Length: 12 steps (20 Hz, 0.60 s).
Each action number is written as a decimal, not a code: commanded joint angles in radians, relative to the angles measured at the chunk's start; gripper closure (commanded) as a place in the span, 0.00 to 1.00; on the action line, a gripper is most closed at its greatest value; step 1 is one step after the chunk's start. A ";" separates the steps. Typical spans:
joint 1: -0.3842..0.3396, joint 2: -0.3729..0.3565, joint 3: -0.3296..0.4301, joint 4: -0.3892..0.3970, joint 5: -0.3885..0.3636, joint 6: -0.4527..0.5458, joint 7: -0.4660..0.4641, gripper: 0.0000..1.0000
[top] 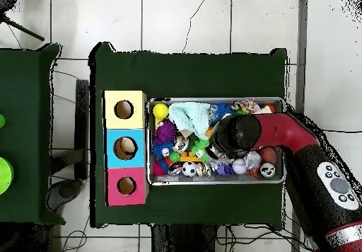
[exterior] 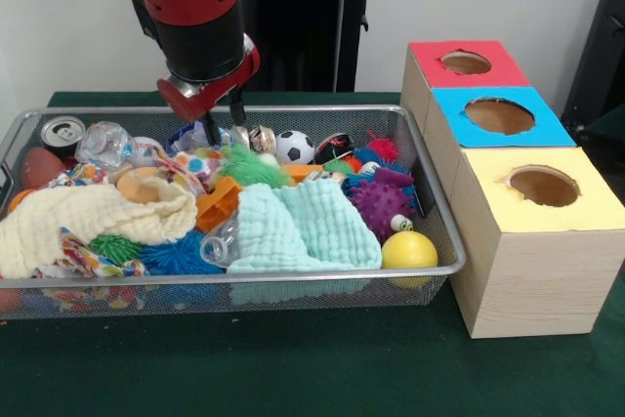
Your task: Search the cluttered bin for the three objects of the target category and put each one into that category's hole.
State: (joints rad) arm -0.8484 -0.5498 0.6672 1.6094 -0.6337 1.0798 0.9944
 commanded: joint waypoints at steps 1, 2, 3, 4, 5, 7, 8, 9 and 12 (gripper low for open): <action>-0.015 0.004 0.074 0.002 0.028 0.072 -0.228 0.00; -0.016 0.003 0.073 0.002 0.027 0.073 -0.227 0.00; -0.014 0.005 0.070 -0.001 0.026 0.075 -0.223 0.00; -0.013 0.011 0.068 -0.004 0.025 0.076 -0.223 0.00; -0.012 0.017 0.066 -0.007 0.023 0.076 -0.223 0.00; -0.012 0.036 0.062 -0.015 0.019 0.074 -0.223 0.00; -0.014 0.045 0.062 -0.019 0.018 0.074 -0.226 0.00; -0.015 0.053 0.061 -0.023 0.017 0.073 -0.228 0.00; -0.015 0.082 0.054 -0.040 0.009 0.081 -0.238 0.00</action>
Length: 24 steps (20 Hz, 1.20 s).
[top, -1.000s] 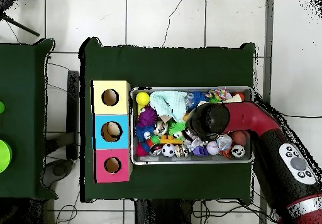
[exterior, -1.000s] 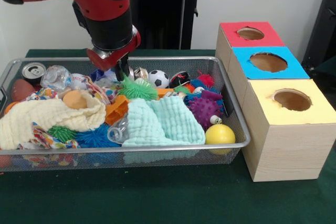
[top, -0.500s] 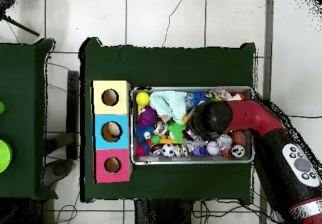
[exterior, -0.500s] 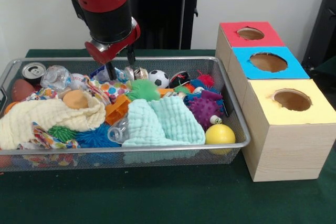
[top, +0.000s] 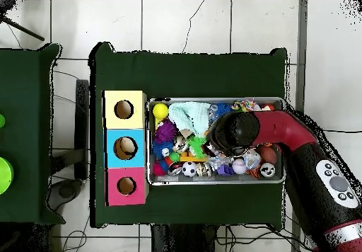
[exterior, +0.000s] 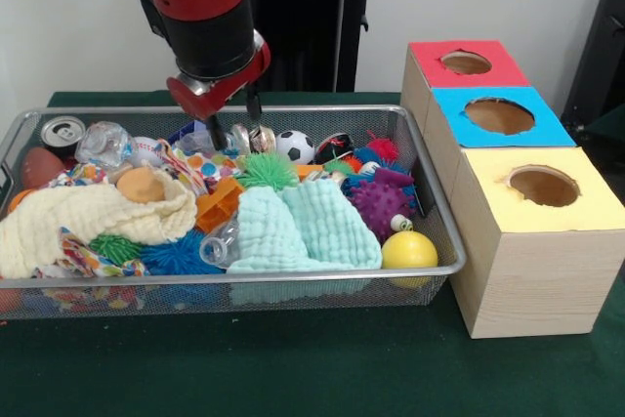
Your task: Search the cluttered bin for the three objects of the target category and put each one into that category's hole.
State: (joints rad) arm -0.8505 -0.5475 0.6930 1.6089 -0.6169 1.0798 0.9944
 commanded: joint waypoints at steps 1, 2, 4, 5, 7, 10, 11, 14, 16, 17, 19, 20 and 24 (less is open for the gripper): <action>-0.015 0.092 0.026 -0.045 -0.013 0.078 -0.245 0.00; -0.017 0.105 0.023 -0.050 -0.018 0.076 -0.252 0.00; -0.020 0.116 0.024 -0.062 -0.030 0.072 -0.271 0.00; -0.019 0.117 0.026 -0.070 -0.036 0.073 -0.280 0.00; -0.018 0.120 0.030 -0.085 -0.046 0.075 -0.300 0.00; -0.017 0.118 0.036 -0.103 -0.055 0.088 -0.324 0.00; -0.015 0.117 0.037 -0.108 -0.057 0.092 -0.330 0.00; -0.012 0.123 0.040 -0.123 -0.065 0.100 -0.349 0.00; -0.007 0.128 0.042 -0.138 -0.071 0.110 -0.366 0.00; -0.003 0.127 0.044 -0.146 -0.073 0.118 -0.374 0.00; 0.002 0.122 0.049 -0.161 -0.079 0.134 -0.396 0.00; 0.005 0.121 0.052 -0.170 -0.083 0.146 -0.407 0.00; 0.024 0.120 0.055 -0.213 -0.097 0.207 -0.444 0.00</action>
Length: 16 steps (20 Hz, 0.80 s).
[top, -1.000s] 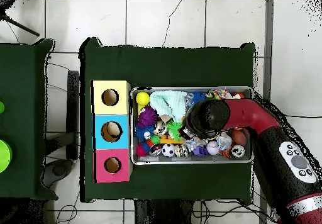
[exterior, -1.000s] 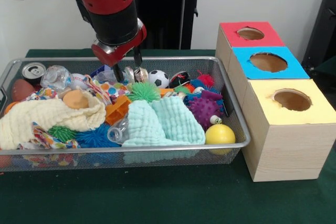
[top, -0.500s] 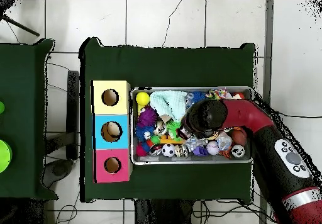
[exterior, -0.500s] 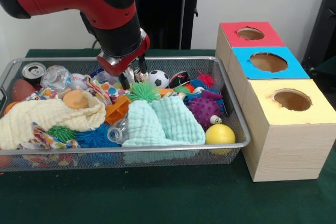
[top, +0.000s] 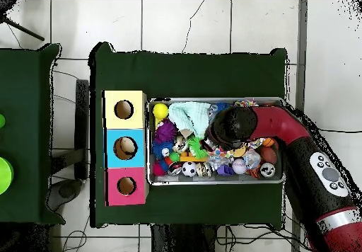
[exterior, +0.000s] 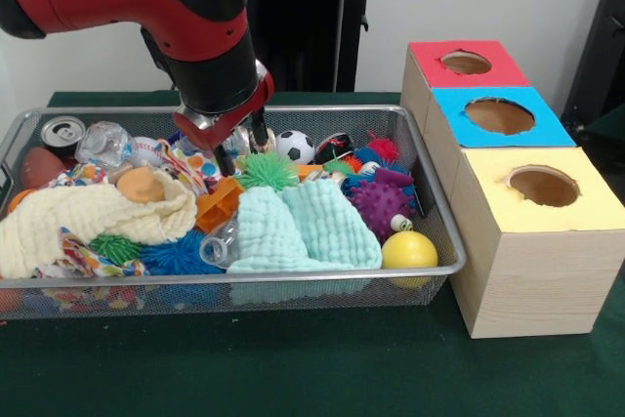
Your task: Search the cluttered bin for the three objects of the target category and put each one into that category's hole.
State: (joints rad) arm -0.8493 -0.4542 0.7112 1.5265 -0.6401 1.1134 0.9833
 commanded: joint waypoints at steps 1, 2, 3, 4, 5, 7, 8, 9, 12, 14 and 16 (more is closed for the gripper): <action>0.024 0.025 0.037 -0.136 -0.076 0.187 -0.438 0.00; 0.024 0.023 0.038 -0.139 -0.076 0.197 -0.440 0.00; 0.022 0.022 0.040 -0.140 -0.076 0.203 -0.442 0.00; 0.019 0.022 0.042 -0.140 -0.074 0.208 -0.444 0.00; 0.017 0.022 0.042 -0.142 -0.074 0.213 -0.445 0.00; 0.015 0.023 0.040 -0.147 -0.072 0.227 -0.447 0.00; 0.016 0.024 0.035 -0.151 -0.073 0.235 -0.446 0.00; 0.014 0.026 0.031 -0.154 -0.072 0.237 -0.445 0.00; 0.004 0.030 0.021 -0.154 -0.068 0.230 -0.437 0.00; -0.004 0.035 0.013 -0.147 -0.064 0.219 -0.426 0.00; -0.010 0.044 0.004 -0.138 -0.061 0.205 -0.415 0.00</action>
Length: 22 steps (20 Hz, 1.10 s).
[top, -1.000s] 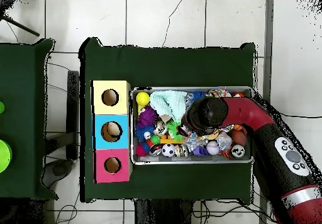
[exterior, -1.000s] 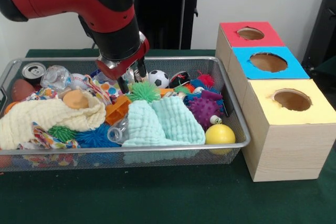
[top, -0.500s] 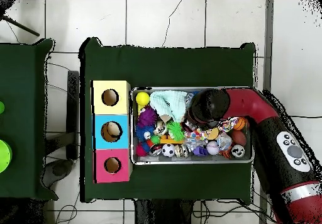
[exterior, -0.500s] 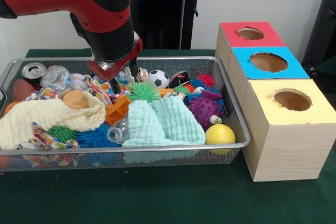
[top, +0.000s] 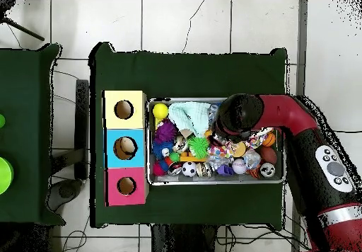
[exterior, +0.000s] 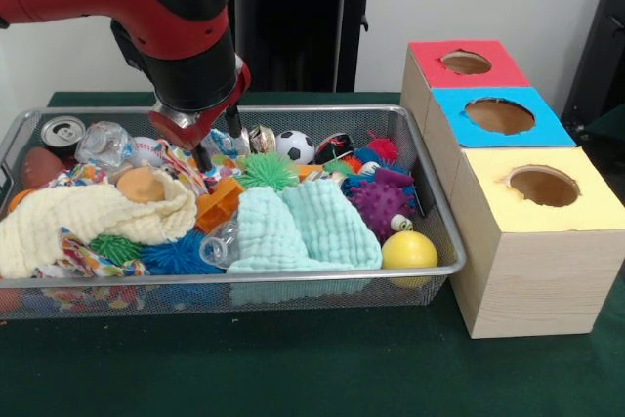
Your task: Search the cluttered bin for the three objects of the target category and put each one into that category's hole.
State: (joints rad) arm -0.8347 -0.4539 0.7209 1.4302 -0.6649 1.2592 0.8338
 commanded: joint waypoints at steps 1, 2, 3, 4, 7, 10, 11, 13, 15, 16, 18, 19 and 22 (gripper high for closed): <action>-0.031 0.046 -0.009 -0.034 -0.034 0.052 -0.262 0.00; -0.036 0.051 -0.012 -0.028 -0.033 0.043 -0.256 0.00; -0.041 0.055 -0.014 -0.019 -0.033 0.033 -0.252 0.00; -0.045 0.061 -0.016 -0.013 -0.034 0.024 -0.247 0.00; -0.056 0.072 -0.023 0.002 -0.039 0.002 -0.230 0.00; -0.065 0.080 -0.033 0.017 -0.044 -0.001 -0.216 0.00; -0.066 0.081 -0.037 0.021 -0.045 0.005 -0.212 0.00; -0.072 0.078 -0.043 0.031 -0.047 0.013 -0.202 0.00; -0.083 0.071 -0.047 0.044 -0.048 0.012 -0.190 0.00; -0.089 0.067 -0.049 0.051 -0.048 0.010 -0.184 0.00; -0.096 0.062 -0.055 0.066 -0.047 0.011 -0.172 0.00; -0.097 0.060 -0.058 0.074 -0.045 0.013 -0.162 0.00; -0.109 0.049 -0.066 0.108 -0.039 0.019 -0.139 0.00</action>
State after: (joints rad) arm -0.9273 -0.4198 0.7102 1.4480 -0.6698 1.2592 0.8320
